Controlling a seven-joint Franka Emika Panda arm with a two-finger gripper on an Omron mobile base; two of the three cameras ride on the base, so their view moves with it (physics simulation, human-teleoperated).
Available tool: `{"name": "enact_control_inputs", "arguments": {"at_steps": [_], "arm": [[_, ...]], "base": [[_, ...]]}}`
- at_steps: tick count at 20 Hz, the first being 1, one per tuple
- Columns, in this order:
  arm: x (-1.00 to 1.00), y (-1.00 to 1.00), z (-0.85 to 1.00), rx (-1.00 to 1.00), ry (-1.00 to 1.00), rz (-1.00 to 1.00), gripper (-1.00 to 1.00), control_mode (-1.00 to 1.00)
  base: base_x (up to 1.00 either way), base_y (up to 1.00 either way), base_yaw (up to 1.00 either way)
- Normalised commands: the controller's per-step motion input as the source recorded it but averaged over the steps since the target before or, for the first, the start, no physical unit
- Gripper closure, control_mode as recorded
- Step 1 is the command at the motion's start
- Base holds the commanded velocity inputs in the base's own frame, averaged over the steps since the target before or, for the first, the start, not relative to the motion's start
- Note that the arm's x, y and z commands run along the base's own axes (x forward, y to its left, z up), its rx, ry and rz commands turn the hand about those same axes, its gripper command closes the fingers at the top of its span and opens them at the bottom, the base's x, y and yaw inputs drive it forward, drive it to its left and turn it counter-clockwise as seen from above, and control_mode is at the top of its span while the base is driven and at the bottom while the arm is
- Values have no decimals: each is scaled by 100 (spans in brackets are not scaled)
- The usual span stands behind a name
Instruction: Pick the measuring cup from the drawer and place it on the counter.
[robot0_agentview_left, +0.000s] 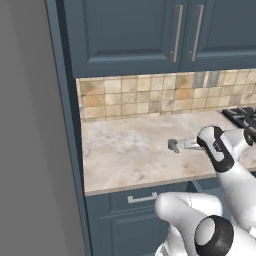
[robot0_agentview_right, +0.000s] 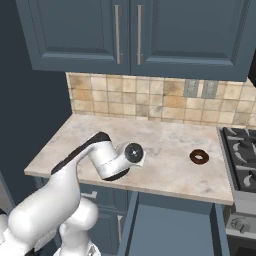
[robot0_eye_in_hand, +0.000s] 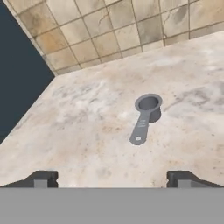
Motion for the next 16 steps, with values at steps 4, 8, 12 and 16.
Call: {"name": "enact_control_inputs", "arguments": {"at_steps": [4,8,12,16], "arm": [[-92,-3,100,0,-5,2,-100,-100],[-88,0,79,-6,1,1,-100,-100],[-62,12,52,-11,8,0,-100,-100],[-36,22,35,-14,17,0,-100,-100]], "base": [[0,0,0],[0,0,0],[0,0,0],[0,0,0]]}}
